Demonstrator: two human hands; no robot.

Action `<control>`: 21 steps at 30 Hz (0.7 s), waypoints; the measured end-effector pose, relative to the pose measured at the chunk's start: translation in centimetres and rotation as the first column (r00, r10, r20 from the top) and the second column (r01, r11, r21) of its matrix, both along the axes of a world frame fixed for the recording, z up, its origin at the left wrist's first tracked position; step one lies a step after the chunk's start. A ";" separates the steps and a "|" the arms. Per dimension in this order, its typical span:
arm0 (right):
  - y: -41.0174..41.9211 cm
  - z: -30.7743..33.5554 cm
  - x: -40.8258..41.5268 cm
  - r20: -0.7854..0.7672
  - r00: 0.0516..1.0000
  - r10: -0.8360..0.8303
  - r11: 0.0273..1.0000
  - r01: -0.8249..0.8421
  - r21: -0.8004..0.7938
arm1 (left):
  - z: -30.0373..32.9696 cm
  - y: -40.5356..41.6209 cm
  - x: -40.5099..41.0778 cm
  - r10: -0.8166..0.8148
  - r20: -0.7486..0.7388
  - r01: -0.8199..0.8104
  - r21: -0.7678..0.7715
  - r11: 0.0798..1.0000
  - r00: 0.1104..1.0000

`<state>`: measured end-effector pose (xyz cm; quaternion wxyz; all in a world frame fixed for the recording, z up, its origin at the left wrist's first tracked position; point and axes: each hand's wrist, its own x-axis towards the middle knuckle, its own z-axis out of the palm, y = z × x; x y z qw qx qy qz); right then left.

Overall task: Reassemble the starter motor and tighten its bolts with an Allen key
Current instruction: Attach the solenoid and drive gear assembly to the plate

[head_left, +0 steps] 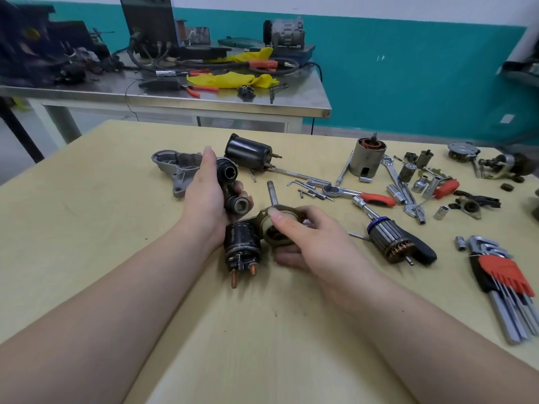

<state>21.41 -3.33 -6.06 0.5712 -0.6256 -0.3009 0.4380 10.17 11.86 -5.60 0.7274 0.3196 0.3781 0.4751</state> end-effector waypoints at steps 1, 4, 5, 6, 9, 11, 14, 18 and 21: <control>-0.1 -0.1 -0.2 0.052 0.999 -0.013 1.000 0.012 0.021 | 0.0 -0.1 0.0 0.013 0.001 -0.013 0.003 1.000 1.000; -0.5 0.0 -0.5 0.242 0.969 -0.045 0.996 0.025 0.084 | 0.1 -0.8 0.3 0.044 0.038 -0.044 0.012 0.999 0.998; -0.5 0.1 -0.5 0.273 0.960 -0.067 0.992 0.035 0.119 | 0.1 -1.0 0.5 0.050 0.048 -0.051 0.010 0.999 0.998; -0.6 0.3 -0.6 0.286 0.953 -0.095 0.986 0.050 0.159 | 0.1 -1.2 0.7 0.061 0.055 -0.061 0.008 0.998 0.997; -1.0 0.7 -1.0 0.302 0.936 -0.181 0.961 0.103 0.258 | 0.3 -1.9 1.3 0.090 0.117 -0.090 -0.003 0.996 0.989; -1.1 0.6 -1.1 0.274 0.939 -0.208 0.946 0.121 0.302 | 0.4 -2.4 1.5 0.084 0.165 -0.081 -0.021 0.996 0.983; -1.1 0.6 -1.2 0.242 0.945 -0.219 0.943 0.141 0.302 | 0.4 -3.0 1.5 0.084 0.192 -0.080 -0.029 0.996 0.978; -1.1 1.0 -1.5 0.226 0.961 -0.158 0.948 0.084 0.306 | 0.7 -3.3 1.5 0.085 0.195 -0.081 -0.028 0.996 0.977; -1.1 0.4 -1.7 0.172 0.978 -0.120 0.942 0.057 0.331 | 0.8 -3.6 1.5 0.069 0.154 -0.071 0.006 0.997 0.986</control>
